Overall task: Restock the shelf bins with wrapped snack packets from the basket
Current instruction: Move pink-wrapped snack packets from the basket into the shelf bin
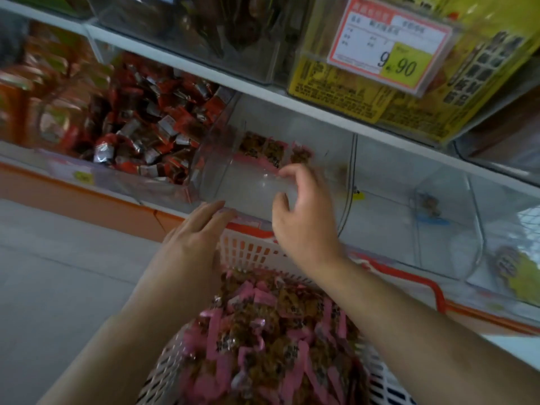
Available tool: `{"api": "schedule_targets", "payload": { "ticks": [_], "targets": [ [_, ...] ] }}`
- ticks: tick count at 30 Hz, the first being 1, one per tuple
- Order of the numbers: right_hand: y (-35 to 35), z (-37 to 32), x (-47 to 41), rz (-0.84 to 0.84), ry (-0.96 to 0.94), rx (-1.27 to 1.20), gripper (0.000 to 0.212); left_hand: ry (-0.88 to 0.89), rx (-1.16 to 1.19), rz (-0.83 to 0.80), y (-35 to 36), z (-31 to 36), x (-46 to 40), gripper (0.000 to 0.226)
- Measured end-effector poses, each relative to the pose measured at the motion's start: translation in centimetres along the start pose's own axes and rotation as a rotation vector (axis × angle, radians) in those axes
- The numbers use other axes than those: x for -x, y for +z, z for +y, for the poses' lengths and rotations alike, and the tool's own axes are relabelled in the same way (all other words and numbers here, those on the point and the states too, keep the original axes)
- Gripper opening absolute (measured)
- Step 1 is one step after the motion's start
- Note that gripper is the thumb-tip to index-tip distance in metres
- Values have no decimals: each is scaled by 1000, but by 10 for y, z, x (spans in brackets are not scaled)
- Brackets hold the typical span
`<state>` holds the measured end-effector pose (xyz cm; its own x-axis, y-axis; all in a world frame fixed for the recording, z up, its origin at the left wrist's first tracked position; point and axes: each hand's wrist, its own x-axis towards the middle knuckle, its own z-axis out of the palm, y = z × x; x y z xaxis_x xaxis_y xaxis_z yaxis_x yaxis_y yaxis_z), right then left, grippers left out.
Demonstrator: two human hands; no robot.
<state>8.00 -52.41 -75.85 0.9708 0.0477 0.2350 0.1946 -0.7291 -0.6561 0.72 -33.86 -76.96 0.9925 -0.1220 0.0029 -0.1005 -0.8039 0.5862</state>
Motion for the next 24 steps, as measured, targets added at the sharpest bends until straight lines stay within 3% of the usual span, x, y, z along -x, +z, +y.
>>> {"api": "schedule_targets", "payload": {
  "ticks": [3,7,10,14,16,18,21,24],
  "targets": [
    [-35,-12,70,-76,-79,-68,19,-17,29,37,-3,-3,14,77],
    [-52,20,132,-311,111,62,25,-175,55,34,-9,1,41,73],
    [-40,58,154,-505,267,218,44,-464,33,-125,-7,4,59,57],
    [-12,88,167,-709,235,374,78,-525,-58,-123,6,6,70,41],
    [-2,95,169,-651,158,425,76,-525,-95,-93,8,8,71,40],
    [2,96,168,-559,107,458,62,-516,-116,-87,9,9,71,38],
    [-2,96,165,-548,50,456,43,-548,-106,-107,10,10,69,38],
    [-14,93,159,-508,23,473,27,-568,-56,-142,6,15,70,54]
  ]
}}
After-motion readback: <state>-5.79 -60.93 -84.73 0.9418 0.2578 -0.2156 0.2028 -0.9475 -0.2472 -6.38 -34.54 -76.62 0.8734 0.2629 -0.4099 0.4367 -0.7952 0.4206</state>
